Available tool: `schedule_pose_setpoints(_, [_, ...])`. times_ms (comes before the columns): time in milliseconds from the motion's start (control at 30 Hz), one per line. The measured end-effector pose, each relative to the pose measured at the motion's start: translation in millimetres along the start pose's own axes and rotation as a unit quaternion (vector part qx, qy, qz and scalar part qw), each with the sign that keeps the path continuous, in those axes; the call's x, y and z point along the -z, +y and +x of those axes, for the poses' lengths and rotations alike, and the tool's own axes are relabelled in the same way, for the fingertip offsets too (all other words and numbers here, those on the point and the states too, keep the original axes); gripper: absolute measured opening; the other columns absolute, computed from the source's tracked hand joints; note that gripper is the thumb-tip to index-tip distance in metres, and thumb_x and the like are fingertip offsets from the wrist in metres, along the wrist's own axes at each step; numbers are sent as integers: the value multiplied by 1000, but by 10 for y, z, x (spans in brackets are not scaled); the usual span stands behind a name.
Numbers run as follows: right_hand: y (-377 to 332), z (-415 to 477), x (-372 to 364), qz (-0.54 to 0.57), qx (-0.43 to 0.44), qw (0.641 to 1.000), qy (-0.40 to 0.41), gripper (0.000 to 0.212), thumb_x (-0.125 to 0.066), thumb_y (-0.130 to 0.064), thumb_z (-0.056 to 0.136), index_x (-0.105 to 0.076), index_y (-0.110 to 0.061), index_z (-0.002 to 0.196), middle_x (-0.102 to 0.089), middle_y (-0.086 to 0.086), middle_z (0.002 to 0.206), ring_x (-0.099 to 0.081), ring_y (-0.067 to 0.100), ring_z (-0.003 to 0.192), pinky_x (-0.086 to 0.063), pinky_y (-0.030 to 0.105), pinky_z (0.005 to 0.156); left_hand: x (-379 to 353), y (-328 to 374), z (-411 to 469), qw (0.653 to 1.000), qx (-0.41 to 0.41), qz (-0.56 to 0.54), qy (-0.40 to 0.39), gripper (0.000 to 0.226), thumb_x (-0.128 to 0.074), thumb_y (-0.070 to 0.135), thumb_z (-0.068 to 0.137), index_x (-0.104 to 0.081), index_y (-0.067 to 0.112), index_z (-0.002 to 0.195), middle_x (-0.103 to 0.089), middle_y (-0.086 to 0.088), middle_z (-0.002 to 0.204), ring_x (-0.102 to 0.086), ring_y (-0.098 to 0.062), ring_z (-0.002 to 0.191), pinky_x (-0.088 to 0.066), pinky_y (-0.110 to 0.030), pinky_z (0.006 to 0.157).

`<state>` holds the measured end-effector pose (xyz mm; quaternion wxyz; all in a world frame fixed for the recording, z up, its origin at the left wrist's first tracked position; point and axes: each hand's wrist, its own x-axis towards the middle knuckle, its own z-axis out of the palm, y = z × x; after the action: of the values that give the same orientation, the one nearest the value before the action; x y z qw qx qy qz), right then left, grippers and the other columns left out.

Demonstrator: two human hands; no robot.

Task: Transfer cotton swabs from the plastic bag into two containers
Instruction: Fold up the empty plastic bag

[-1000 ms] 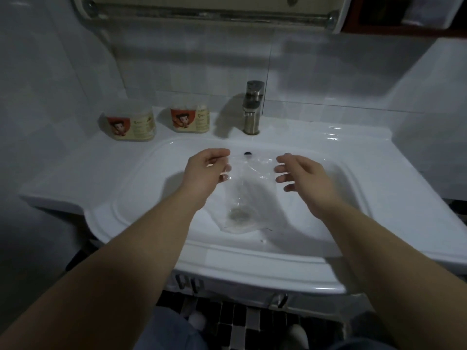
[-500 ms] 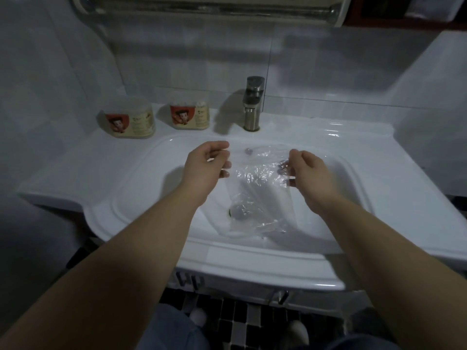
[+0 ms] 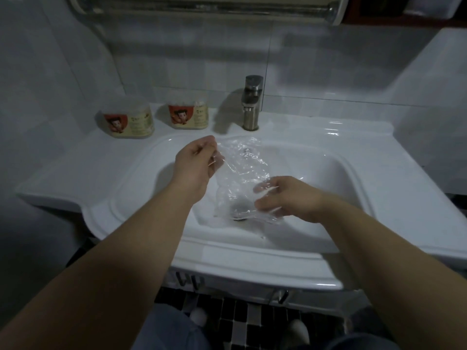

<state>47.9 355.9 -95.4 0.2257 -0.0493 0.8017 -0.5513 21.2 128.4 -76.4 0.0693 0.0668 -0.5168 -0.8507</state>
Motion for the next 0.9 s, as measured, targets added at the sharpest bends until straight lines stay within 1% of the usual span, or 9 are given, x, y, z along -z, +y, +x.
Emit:
schedule_pose_setpoints(67, [27, 13, 16, 10, 7, 1000, 15, 23, -81, 0, 78, -71, -10, 96, -67, 8, 76, -66, 22, 68, -57, 39, 77, -1, 14, -3, 1000, -3, 4, 28, 11, -61, 7, 102, -68, 11, 109, -62, 1, 65, -57, -9, 54, -56, -20, 65])
schedule_pose_setpoints(200, [43, 24, 74, 81, 11, 997, 5, 19, -72, 7, 84, -62, -10, 85, -55, 8, 67, -58, 23, 58, -58, 35, 66, 27, 24, 40, 996, -18, -6, 82, 18, -62, 2, 99, -65, 8, 116, -64, -5, 73, -57, -12, 54, -54, -21, 61])
schedule_pose_setpoints(300, [29, 35, 68, 70, 26, 995, 61, 14, -69, 5, 88, -65, -6, 97, -57, 6, 67, -52, 16, 46, -56, 31, 56, 41, 18, 79, 998, 51, -30, 2, 50, -66, 16, 100, -47, 4, 145, -67, -8, 92, -60, -16, 72, -56, -29, 70])
schedule_pose_setpoints(400, [-5, 42, 94, 118, 70, 984, 117, 15, -69, 3, 89, -66, -5, 101, -54, 10, 76, -45, 14, 42, -56, 31, 58, 52, -53, 31, 977, 172, 96, -85, 82, -74, 37, 93, -30, 13, 158, -57, -8, 128, -67, -26, 102, -60, -44, 83])
schedule_pose_setpoints(500, [-20, 44, 130, 149, 74, 974, 151, 21, -71, 0, 87, -64, -6, 106, -56, 16, 87, -53, 19, 43, -60, 35, 63, 58, -168, -91, 943, 210, 220, -135, 72, -78, 18, 91, -40, 7, 151, -64, -13, 127, -72, -28, 103, -63, -40, 78])
schedule_pose_setpoints(600, [14, 37, 150, 58, 1, 985, 165, 44, -81, -20, 83, -57, -14, 119, -65, 14, 105, -73, 28, 65, -64, 43, 69, 82, -216, -132, 916, 129, 347, -156, 39, -71, 1, 92, -61, 3, 130, -70, -9, 97, -73, -20, 83, -60, -27, 68])
schedule_pose_setpoints(700, [29, 51, 191, -69, 16, 971, 226, 91, -83, -51, 75, -34, -29, 149, -58, 2, 129, -68, 22, 101, -57, 41, 86, 101, -215, -137, 865, 53, 469, -170, 25, -61, 1, 96, -71, 12, 115, -69, 2, 90, -70, -18, 83, -58, -29, 71])
schedule_pose_setpoints(833, [19, 53, 235, -68, 91, 948, 298, 109, -81, -65, 66, -24, -38, 156, -37, -4, 155, -45, 15, 133, -40, 33, 101, 73, -208, -161, 838, 14, 515, -179, 44, -44, -6, 91, -78, 22, 92, -73, 10, 86, -67, -5, 71, -55, -19, 68])
schedule_pose_setpoints(900, [9, 41, 228, -99, 110, 941, 305, 101, -76, -70, 68, -31, -39, 153, -39, -11, 151, -42, 6, 131, -36, 30, 102, 73, -198, -145, 840, 1, 515, -172, 48, -42, -6, 91, -76, 27, 83, -75, 11, 92, -70, -8, 83, -58, -25, 82])
